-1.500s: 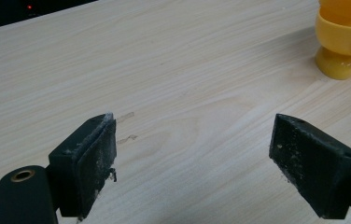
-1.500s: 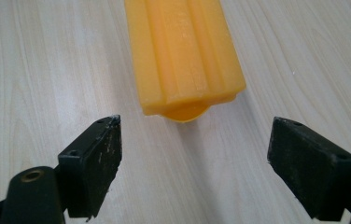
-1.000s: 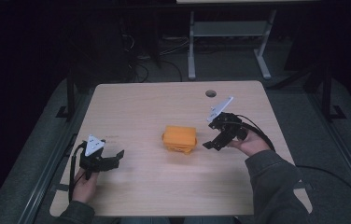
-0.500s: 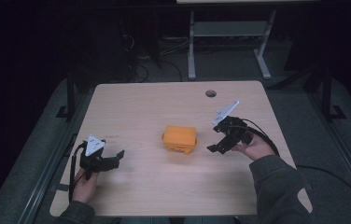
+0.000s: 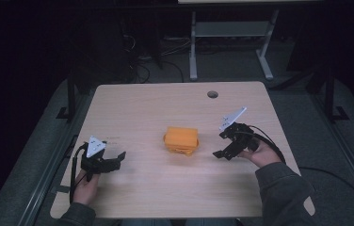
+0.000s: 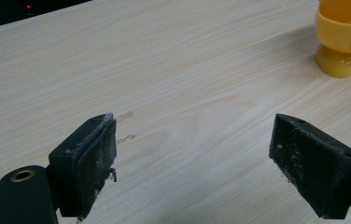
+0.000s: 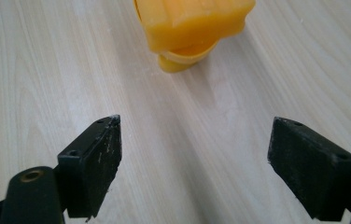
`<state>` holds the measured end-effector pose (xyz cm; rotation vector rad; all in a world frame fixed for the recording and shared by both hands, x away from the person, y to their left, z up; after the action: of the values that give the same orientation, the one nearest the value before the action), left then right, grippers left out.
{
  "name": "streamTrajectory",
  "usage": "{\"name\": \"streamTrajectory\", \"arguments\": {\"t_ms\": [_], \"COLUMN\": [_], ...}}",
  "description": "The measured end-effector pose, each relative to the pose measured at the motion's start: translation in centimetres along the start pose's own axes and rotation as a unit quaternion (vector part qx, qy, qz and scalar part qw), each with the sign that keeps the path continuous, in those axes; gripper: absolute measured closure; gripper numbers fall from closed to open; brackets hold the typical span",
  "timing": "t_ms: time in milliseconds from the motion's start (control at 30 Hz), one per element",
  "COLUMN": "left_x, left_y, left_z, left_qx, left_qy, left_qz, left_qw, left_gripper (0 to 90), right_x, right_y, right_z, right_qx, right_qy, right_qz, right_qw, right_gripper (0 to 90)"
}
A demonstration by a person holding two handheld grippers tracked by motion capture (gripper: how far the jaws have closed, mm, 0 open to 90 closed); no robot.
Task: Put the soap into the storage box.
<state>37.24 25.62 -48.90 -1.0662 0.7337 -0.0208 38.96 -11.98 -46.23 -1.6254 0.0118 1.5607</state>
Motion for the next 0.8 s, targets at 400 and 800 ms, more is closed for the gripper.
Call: {"name": "streamTrajectory", "arguments": {"t_ms": [400, 800], "left_x": [0.0, 0.1], "left_y": [0.0, 0.0], "left_z": [0.0, -0.1], "left_qx": [0.0, 0.003], "left_qy": [0.0, 0.001], "left_qz": [0.0, 0.0], "left_qw": [1.0, 1.0], "left_gripper": [14.1, 14.1], "right_x": [0.0, -0.3], "right_y": [1.1, 3.3], "right_z": [-0.1, -0.2], "right_qx": [0.009, 0.03], "right_qy": [0.001, 0.005], "right_qz": [-0.005, -0.008], "right_qw": [0.9999, 0.9995], "right_gripper": [17.3, 17.2]}}
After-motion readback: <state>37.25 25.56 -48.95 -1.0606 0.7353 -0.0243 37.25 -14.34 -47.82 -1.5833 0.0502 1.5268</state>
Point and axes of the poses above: each handheld gripper's, and its own axes: x roughly forward along the jaws, y roughly out of its underside, z roughly to its left, the point moved 9 cm from there along x, roughly forward along the jaws, and after that the axes turned 13 degrees about x, right-handed, at the moved point
